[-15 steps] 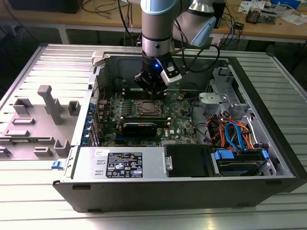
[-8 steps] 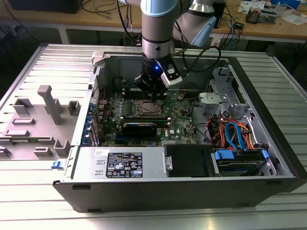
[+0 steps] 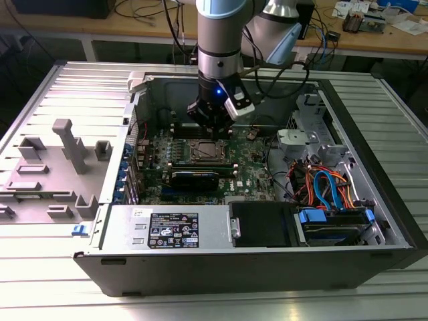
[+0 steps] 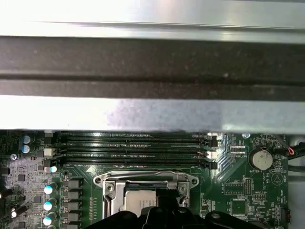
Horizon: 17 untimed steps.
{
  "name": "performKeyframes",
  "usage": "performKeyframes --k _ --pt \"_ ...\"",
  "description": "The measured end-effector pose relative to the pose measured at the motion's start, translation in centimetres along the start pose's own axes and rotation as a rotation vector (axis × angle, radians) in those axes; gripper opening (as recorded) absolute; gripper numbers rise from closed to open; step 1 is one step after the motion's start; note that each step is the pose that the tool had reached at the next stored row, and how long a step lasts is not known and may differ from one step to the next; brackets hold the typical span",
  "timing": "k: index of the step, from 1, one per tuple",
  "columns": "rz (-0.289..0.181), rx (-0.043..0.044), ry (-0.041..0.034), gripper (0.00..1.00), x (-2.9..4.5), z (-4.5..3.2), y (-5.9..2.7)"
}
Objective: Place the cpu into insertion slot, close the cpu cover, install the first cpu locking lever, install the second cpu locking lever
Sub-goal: 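Install the first cpu locking lever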
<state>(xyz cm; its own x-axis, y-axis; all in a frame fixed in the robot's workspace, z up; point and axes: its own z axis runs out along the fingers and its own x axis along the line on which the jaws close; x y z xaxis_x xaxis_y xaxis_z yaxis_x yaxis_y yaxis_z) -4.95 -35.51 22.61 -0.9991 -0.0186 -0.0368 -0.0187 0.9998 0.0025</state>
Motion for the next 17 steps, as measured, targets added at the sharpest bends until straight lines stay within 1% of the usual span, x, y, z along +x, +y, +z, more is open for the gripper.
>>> performKeyframes --k 5,8,10,13,17 --pt "0.0 0.0002 0.0001 0.11 0.02 -0.01 -0.44" --pt "0.0 0.0002 0.0001 0.11 0.04 -0.05 -0.93" --pt "0.0 0.0003 0.0001 0.11 0.04 -0.25 -1.05" --pt "0.0 0.0005 0.0 0.11 0.03 -0.79 -1.2" --pt "0.0 0.0004 0.0 0.11 0.03 -0.86 -1.64"
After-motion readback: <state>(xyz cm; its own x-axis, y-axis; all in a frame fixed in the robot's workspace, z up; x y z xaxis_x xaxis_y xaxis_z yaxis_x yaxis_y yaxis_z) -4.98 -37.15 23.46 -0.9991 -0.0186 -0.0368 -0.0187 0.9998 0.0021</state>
